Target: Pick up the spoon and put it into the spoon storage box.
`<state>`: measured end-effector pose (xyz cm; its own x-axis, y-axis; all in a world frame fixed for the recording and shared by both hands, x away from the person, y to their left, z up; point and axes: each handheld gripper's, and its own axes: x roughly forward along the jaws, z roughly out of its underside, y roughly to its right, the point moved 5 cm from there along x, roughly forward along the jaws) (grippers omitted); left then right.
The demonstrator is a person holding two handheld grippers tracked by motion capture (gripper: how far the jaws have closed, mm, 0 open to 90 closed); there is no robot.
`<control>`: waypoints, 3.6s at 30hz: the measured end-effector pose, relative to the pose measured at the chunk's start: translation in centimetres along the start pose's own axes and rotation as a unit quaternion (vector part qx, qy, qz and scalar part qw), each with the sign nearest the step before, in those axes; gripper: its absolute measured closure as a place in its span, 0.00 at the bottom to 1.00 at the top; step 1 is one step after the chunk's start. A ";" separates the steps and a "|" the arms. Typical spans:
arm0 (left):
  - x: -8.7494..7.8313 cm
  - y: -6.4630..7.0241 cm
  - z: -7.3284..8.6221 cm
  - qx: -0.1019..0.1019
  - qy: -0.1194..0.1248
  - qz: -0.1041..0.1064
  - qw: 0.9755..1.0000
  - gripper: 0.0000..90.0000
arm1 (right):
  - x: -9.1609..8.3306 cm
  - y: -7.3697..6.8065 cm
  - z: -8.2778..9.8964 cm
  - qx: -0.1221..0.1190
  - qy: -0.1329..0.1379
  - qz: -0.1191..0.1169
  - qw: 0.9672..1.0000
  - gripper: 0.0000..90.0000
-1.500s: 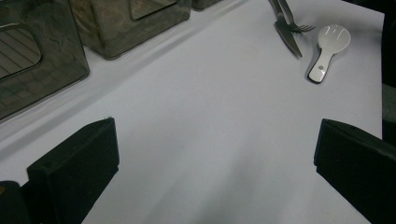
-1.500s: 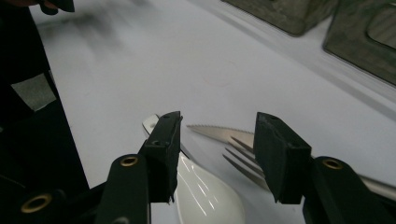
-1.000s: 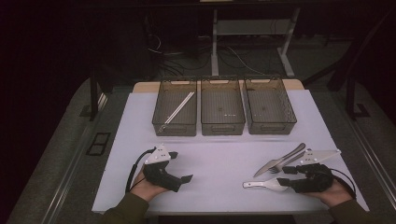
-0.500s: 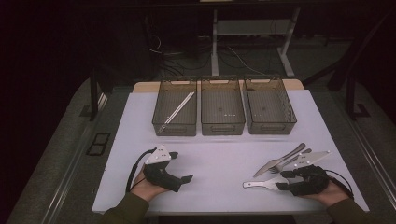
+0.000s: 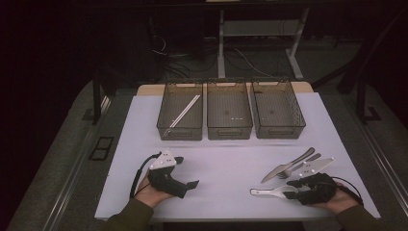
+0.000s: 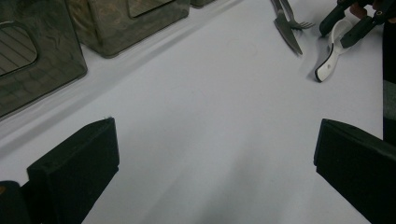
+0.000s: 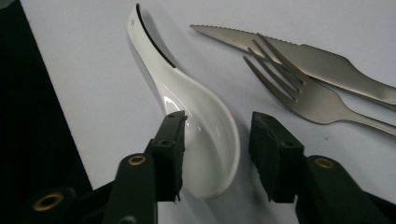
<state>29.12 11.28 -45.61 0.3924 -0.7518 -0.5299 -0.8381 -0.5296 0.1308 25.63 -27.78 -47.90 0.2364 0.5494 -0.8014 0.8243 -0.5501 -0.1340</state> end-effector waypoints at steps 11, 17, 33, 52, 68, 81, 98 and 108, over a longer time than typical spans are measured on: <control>0.1 0.0 0.1 0.003 -0.003 0.005 1.000 0.00 | -0.1 -0.6 -0.1 -0.020 -0.010 -0.015 1.000 0.80; 0.2 0.0 0.4 0.006 -0.007 0.013 1.000 0.00 | -0.3 -0.5 -0.1 -0.011 -0.007 -0.024 1.000 0.88; 0.2 0.3 0.6 0.014 -0.001 0.040 0.999 0.00 | -1.1 -0.1 -0.5 0.009 0.017 -0.028 0.999 0.90; 0.2 0.3 0.5 0.011 0.000 0.037 0.999 0.00 | -3.5 0.8 -2.0 0.031 0.091 -0.013 0.995 0.91; 0.3 0.4 0.5 0.009 -0.003 0.038 0.999 0.00 | -4.4 1.9 -4.3 0.038 0.127 0.013 0.991 0.91; 0.2 0.3 0.5 0.008 -0.004 0.036 0.999 0.00 | -4.5 3.5 -6.9 0.053 0.154 0.030 0.986 0.91; 0.1 0.3 0.4 0.009 -0.001 0.036 0.999 0.00 | -4.2 5.3 -10.7 0.057 0.183 0.037 0.981 0.91; 0.1 0.3 0.4 0.007 0.002 0.037 0.999 0.00 | -3.7 6.2 -13.5 0.053 0.195 0.045 0.978 0.91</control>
<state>28.74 11.23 -45.96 0.3314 -0.7898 -0.5162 -0.8694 -0.4681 0.1581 36.82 -24.72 -37.92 0.5012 0.6823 -0.5322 0.7375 -0.6585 -0.1496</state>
